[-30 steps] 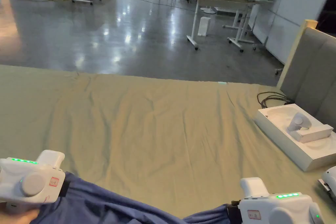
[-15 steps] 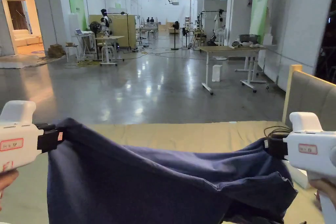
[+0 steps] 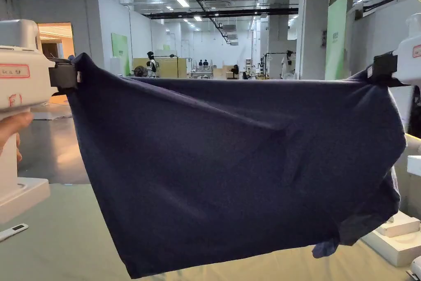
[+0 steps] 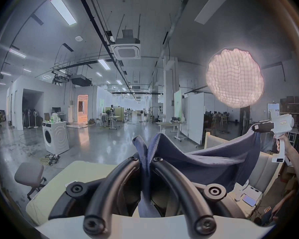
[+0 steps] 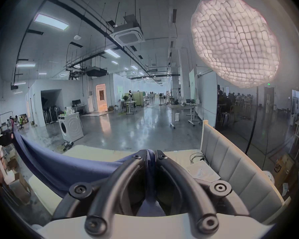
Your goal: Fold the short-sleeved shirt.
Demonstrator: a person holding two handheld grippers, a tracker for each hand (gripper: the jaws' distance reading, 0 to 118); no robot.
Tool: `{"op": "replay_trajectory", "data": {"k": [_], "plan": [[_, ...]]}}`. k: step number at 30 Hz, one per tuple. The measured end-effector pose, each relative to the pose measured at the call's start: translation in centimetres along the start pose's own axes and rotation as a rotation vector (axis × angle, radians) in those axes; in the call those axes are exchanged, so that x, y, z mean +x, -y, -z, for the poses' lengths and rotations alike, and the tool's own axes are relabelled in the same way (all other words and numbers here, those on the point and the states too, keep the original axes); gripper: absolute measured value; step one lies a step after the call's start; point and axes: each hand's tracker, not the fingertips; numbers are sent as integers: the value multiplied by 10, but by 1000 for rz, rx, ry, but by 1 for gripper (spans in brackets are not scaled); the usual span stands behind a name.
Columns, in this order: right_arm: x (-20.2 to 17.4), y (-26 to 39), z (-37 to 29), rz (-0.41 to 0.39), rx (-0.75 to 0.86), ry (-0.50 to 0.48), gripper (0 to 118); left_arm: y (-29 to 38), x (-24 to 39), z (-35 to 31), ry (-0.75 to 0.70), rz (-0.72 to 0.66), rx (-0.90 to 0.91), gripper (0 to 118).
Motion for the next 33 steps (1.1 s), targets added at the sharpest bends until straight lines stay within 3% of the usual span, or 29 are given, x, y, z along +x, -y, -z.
{"op": "replay_trajectory", "data": {"k": [8, 22, 27, 30, 33], "plan": [[-16, -20, -19, -56, 37, 30, 8, -20, 3, 1, -17, 8, 43, 9], [-13, 11, 5, -36, 8, 21, 8, 0, -1, 31, -39, 16, -22, 9], [-18, 23, 35, -29, 7, 35, 8, 13, -5, 57, -58, 4, -26, 9], [-17, 32, 72, -21, -1, 47, 8, 29, -2, 84, -134, 70, -12, 9], [-27, 45, 108, -105, -4, 101, 7, 42, -1, 115, -147, 65, -25, 9]]}}
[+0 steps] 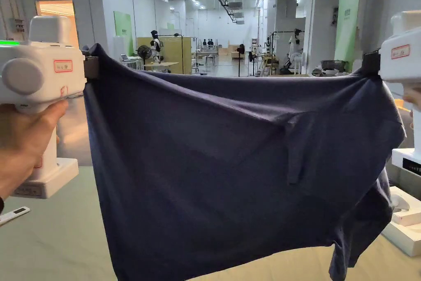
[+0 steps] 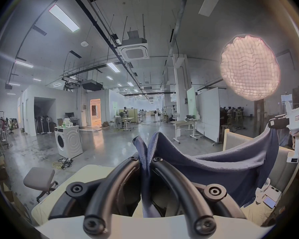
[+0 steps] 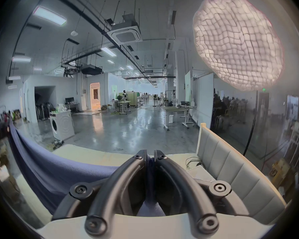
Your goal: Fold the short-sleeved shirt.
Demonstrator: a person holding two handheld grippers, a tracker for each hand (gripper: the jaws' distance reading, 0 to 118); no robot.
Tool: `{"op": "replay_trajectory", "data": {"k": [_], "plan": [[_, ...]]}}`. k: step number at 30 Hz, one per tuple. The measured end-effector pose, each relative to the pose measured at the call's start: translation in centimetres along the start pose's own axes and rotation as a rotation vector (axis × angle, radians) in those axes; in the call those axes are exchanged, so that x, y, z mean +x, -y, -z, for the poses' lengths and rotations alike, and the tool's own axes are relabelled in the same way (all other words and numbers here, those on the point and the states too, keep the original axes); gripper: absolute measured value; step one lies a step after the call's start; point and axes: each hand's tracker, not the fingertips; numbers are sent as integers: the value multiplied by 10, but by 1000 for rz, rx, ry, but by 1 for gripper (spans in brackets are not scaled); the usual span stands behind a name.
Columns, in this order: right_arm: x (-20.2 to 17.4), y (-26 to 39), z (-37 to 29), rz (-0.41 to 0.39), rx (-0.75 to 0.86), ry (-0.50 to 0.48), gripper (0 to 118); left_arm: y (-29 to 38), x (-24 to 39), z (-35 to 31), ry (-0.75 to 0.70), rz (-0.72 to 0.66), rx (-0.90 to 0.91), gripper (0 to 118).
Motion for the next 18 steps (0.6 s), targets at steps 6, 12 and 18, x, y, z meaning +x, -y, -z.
{"op": "replay_trajectory", "data": {"k": [6, 12, 18], "plan": [[-8, 15, 69, 5, -34, -8, 7, 19, 0, 66, -37, 23, -57, 9], [-14, 26, 122, -15, -97, 14, 7, 42, -1, 110, -33, 8, -109, 9], [-18, 50, 140, -89, -119, 12, 7, 56, -6, 130, -25, 27, -153, 9]]}}
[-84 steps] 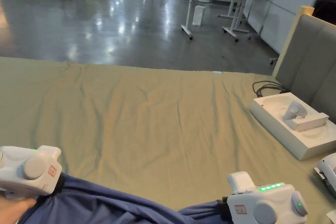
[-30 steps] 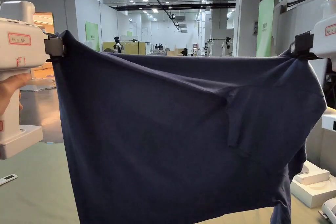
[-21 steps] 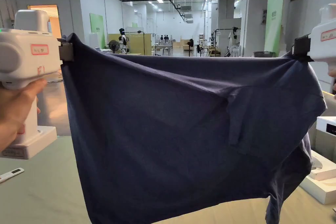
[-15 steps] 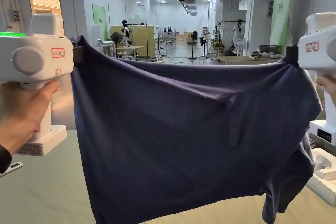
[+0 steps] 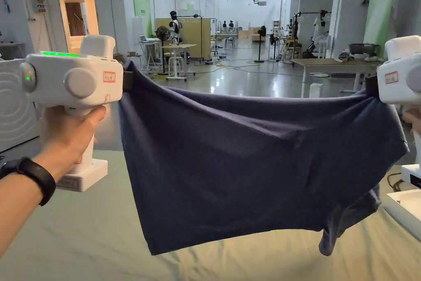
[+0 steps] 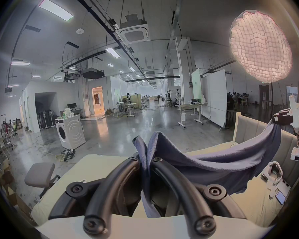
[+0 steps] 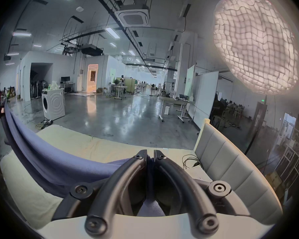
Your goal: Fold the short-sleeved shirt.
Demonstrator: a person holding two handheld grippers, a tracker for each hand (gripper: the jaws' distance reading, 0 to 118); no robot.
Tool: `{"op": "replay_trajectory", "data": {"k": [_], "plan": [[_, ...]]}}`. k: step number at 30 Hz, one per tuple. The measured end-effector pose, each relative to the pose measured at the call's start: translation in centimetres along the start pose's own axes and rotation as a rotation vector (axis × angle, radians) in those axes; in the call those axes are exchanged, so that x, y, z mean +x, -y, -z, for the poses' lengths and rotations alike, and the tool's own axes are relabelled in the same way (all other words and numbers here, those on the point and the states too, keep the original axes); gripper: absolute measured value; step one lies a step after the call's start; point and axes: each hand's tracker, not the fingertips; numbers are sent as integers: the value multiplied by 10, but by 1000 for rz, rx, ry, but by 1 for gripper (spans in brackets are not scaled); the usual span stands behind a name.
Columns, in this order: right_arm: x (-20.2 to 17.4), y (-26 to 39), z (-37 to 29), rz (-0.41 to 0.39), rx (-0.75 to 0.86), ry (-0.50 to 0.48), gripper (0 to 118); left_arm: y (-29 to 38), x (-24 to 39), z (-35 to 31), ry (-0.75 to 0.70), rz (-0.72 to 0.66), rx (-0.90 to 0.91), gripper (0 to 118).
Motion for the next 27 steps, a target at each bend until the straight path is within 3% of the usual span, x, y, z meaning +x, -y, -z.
{"op": "replay_trajectory", "data": {"k": [7, 12, 14, 20, 27], "plan": [[-23, 96, 44, 58, -128, -53, 7, 110, 7, 37, 1, -22, -124, 9], [-37, 189, 77, 177, -269, -97, 6, 212, 12, 52, 43, -162, -280, 9], [-40, 226, 76, 189, -288, -108, 6, 249, 5, 56, 74, -167, -286, 9], [-17, 317, -15, 271, -276, -185, 6, 333, -6, -37, 158, -170, -271, 9], [-1, 405, -154, 239, -356, -174, 6, 405, -14, -182, 201, -222, -378, 9]]}}
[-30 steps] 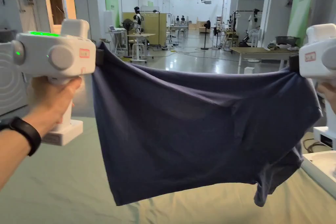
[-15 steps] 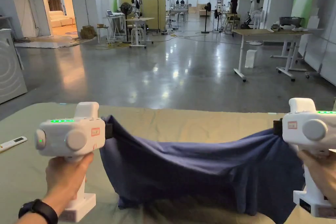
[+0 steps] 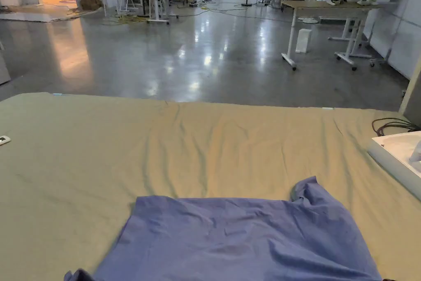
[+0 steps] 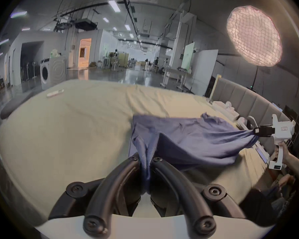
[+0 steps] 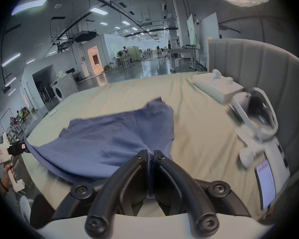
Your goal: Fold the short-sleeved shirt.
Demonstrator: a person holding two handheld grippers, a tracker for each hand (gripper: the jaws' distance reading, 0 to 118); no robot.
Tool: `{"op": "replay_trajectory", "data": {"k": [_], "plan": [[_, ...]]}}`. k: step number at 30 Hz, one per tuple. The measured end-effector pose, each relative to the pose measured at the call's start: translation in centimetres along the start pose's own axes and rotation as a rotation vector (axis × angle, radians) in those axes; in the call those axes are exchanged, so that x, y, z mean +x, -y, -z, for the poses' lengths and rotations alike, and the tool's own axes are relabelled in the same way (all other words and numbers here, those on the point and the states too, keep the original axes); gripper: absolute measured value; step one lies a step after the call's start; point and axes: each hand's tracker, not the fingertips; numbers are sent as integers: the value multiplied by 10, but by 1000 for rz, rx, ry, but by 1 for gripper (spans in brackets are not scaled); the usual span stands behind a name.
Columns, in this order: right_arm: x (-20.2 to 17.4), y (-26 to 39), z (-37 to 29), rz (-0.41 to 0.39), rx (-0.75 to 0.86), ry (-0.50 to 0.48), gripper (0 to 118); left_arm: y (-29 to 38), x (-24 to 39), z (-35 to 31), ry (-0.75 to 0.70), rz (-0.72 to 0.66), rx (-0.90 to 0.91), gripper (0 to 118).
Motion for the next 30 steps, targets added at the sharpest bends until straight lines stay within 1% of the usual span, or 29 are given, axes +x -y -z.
{"op": "replay_trajectory", "data": {"k": [1, 2, 3, 4, 6, 8, 15, 19, 20, 21, 22, 23, 24, 25, 27, 28, 30], "plan": [[2, 17, -12, 4, -6, 14, 6, 16, 0, -13, -6, -10, -5, 9], [3, 31, -21, 32, -21, 28, 6, 28, 0, -24, 2, -27, -4, 9], [3, 43, -30, 64, -50, 18, 6, 38, 0, -31, 24, -48, -32, 9], [4, 56, -39, 58, -44, 26, 6, 48, 3, -39, 4, -24, -27, 9], [1, 77, -47, 63, -67, 49, 6, 65, 8, -48, 6, -1, -76, 9], [-1, 91, -48, 54, -91, 51, 6, 80, 5, -49, -3, -22, -105, 9], [-5, 108, -43, 65, -122, 68, 6, 95, -1, -44, -22, -67, -113, 9], [-2, 113, -37, 75, -131, 76, 6, 98, -1, -39, -22, -34, -141, 9], [-2, 114, -36, 72, -131, 80, 6, 99, -1, -38, -6, -36, -155, 13], [-2, 114, -37, 69, -131, 77, 13, 100, -3, -40, 2, -41, -156, 31], [0, 114, -41, 74, -129, 66, 32, 99, -5, -43, 8, -62, -154, 53], [2, 112, -46, 87, -128, 62, 55, 96, -7, -48, 18, -101, -156, 72], [3, 108, -53, 103, -121, 54, 84, 92, -6, -56, 0, -114, -141, 83], [3, 102, -63, 117, -101, 47, 91, 82, -3, -66, -25, -104, -126, 83], [-1, 86, -87, 138, -28, 52, 91, 54, 8, -89, -21, -73, -59, 83], [-4, 76, -97, 147, 8, 54, 91, 38, 18, -101, 2, -40, 20, 83], [-11, 53, -115, 165, 56, 18, 91, 4, 40, -121, 0, 11, 120, 83]]}}
